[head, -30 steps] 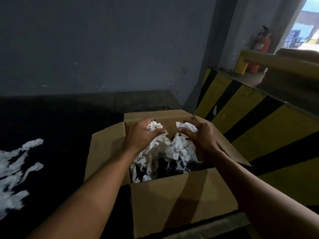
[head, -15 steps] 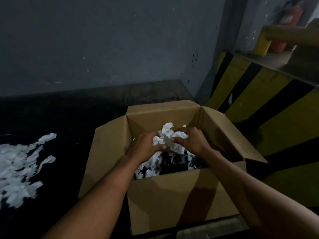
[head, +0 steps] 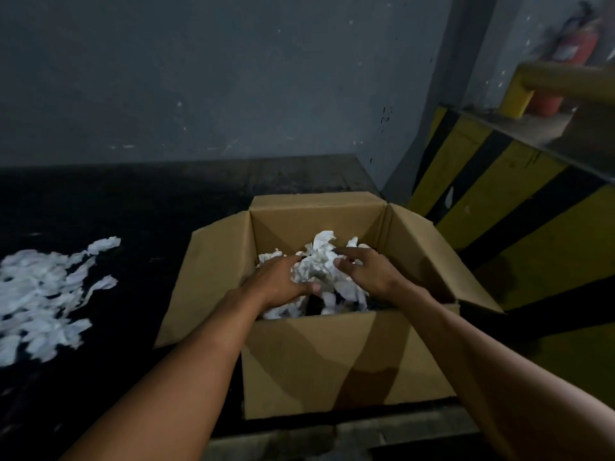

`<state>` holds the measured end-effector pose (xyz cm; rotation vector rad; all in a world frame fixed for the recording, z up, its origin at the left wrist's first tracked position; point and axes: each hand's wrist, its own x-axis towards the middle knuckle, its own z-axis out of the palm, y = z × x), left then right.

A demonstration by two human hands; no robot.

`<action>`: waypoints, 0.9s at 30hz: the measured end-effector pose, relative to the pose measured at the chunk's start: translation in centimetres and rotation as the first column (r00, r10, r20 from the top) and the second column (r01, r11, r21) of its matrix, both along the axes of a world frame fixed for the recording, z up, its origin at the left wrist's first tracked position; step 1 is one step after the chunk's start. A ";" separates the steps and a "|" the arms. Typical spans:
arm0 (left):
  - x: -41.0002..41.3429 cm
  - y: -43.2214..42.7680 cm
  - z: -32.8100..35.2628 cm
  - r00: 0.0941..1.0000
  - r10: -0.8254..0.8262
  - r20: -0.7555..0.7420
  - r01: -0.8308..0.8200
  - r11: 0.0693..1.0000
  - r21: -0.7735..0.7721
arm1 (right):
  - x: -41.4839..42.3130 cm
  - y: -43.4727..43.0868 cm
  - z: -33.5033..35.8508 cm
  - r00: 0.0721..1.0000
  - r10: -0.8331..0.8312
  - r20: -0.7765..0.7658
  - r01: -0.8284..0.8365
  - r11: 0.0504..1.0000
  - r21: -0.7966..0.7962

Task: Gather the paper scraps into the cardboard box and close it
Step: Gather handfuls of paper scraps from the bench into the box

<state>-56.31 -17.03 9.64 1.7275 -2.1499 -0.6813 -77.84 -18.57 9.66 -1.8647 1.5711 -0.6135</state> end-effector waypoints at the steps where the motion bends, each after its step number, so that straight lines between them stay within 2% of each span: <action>1: 0.1 0.3 0.1 1.000 0.010 -0.024 -0.010 1.000 -0.018 | -0.1 0.0 0.1 1.000 -0.007 0.013 0.007 1.000 -0.006; 5: -0.1 1.3 1.1 0.984 0.062 -0.166 -0.077 0.993 -0.087 | 0.1 0.9 0.9 0.999 -0.027 0.024 0.028 0.999 -0.040; 9: 0.2 1.8 2.8 0.977 0.116 -0.181 -0.159 0.957 -0.244 | 0.7 2.0 2.4 0.999 -0.039 0.033 0.043 0.993 -0.112; 16: 3.6 2.3 4.9 0.973 0.130 -0.192 -0.203 0.877 -0.435 | 4.4 2.4 4.6 0.997 -0.069 0.026 0.074 0.956 -0.283; 20: 8.4 3.8 6.1 0.971 0.137 -0.194 -0.217 0.842 -0.494 | 9.5 3.4 6.5 0.997 -0.057 0.042 0.069 0.932 -0.357; 27: 22.3 10.0 7.4 0.968 0.162 -0.193 -0.245 0.786 -0.567 | 23.5 7.5 7.6 0.980 0.098 0.171 -0.008 0.888 -0.459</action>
